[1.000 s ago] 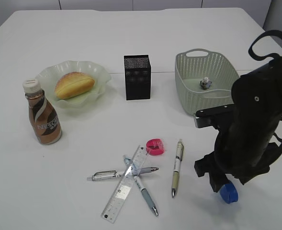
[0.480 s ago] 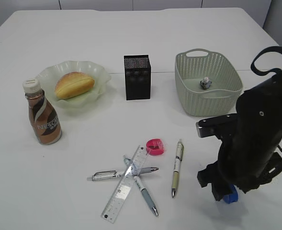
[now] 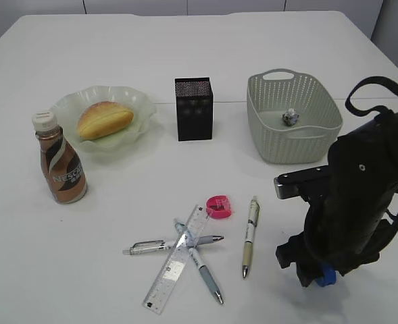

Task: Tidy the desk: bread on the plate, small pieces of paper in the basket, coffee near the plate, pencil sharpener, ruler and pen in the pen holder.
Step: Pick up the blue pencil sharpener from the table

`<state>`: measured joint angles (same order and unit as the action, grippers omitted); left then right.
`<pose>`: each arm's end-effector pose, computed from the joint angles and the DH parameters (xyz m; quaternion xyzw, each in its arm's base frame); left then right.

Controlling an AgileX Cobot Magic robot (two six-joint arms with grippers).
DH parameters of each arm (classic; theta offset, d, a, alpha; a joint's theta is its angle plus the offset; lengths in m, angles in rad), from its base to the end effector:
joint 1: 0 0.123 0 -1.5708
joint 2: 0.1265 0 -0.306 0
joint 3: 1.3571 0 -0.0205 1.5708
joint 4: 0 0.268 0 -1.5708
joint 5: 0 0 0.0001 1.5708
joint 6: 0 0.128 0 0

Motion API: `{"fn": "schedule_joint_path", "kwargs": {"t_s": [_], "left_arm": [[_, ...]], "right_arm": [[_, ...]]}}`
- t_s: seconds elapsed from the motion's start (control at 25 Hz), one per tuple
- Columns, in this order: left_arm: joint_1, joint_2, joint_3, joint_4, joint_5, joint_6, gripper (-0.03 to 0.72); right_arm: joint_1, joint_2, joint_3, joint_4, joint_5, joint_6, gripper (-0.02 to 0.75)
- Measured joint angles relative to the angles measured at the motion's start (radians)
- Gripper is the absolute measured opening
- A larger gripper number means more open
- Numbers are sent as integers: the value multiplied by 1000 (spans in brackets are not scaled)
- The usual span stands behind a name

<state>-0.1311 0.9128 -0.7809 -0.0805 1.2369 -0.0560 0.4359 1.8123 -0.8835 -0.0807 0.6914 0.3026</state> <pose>0.1474 -0.0293 0.2730 0.0296 0.9883 -0.0528 0.1397 0.2828 0.1244 0.0946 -0.0971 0.9948 -0.0177 0.0271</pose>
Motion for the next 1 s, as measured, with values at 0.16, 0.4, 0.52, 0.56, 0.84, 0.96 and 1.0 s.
{"fn": "schedule_joint_path", "kwargs": {"t_s": [0.16, 0.4, 0.52, 0.56, 0.84, 0.96, 1.0], "left_arm": [[0, 0, 0, 0, 0, 0, 497], [0, 0, 0, 0, 0, -2, 497], [0, 0, 0, 0, 0, -2, 497], [0, 0, 0, -1, 0, -2, 497], [0, 0, 0, -2, 0, -2, 497], [0, 0, 0, -3, 0, -2, 497], [0, 0, 0, -3, 0, -2, 497]], "right_arm": [[0, 0, 0, -2, 0, 0, 501], [0, 0, 0, 0, 0, 0, 501], [0, 0, 0, 0, 0, 0, 501], [0, 0, 0, 2, 0, 0, 501], [0, 4, 0, 2, 2, 0, 501], [0, 4, 0, 2, 2, 0, 501], [0, 4, 0, 2, 2, 0, 501]]}}
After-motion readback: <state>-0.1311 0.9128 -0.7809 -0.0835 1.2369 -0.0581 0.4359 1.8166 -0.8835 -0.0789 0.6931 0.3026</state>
